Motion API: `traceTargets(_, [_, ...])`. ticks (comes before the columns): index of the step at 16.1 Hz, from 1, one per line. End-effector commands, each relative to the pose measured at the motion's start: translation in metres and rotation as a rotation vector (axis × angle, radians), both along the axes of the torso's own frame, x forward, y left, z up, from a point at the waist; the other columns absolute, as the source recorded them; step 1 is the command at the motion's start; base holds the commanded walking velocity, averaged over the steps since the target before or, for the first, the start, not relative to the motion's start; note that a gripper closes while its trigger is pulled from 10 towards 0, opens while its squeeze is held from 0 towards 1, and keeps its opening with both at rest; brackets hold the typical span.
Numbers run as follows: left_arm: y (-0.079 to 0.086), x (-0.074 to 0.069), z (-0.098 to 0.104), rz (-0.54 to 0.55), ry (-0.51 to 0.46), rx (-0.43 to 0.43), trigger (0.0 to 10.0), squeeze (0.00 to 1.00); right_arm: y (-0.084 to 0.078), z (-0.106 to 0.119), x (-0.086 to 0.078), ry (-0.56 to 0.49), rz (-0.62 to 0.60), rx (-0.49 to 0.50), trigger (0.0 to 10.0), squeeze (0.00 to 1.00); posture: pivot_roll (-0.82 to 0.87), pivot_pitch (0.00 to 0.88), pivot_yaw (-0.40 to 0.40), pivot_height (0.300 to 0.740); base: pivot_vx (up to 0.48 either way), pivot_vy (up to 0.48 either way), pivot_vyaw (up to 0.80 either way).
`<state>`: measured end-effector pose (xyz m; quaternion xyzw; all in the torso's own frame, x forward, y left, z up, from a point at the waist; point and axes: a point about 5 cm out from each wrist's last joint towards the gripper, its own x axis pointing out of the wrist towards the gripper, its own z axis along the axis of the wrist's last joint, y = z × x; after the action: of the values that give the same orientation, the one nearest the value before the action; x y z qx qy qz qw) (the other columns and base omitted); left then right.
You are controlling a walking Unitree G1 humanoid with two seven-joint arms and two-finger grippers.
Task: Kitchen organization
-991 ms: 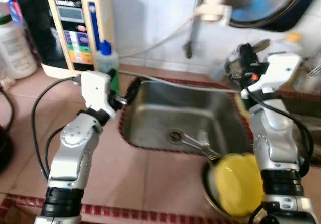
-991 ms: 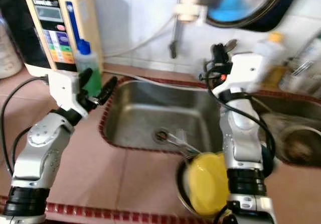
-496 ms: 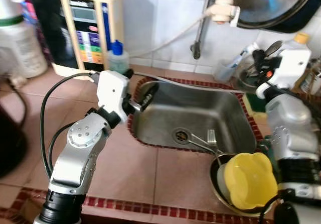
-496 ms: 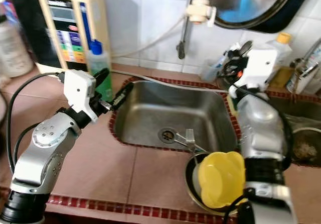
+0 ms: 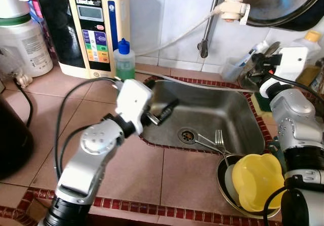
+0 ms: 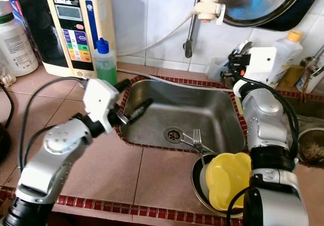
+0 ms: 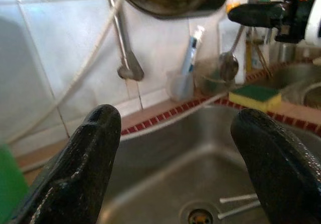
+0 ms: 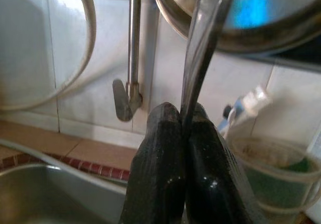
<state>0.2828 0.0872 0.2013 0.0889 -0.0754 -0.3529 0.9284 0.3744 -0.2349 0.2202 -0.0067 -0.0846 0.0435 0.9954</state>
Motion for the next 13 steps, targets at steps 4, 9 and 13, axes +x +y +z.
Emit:
traceTargets(4, [-0.010, -0.003, -0.011, 0.055, 0.076, 0.079, 10.0, 0.00, -0.003, 0.001, 0.011, 0.035, -0.001, 0.028, 10.0, 0.00, 0.02, 0.116, -0.018, 0.732, 0.000, 0.000, 0.00])
traceTargets(9, [-0.013, -0.009, -0.016, 0.064, 0.099, 0.119, 10.0, 0.00, 0.010, -0.007, 0.021, 0.103, 0.053, 0.133, 10.0, 0.00, 0.03, 0.140, -0.002, 0.732, 0.000, 0.000, 0.00])
traceTargets(13, [-0.016, -0.011, -0.014, 0.060, 0.110, 0.118, 10.0, 0.00, 0.027, -0.017, 0.029, 0.176, 0.079, 0.269, 10.0, 0.00, 0.04, 0.140, 0.000, 0.732, 0.000, 0.000, 0.00])
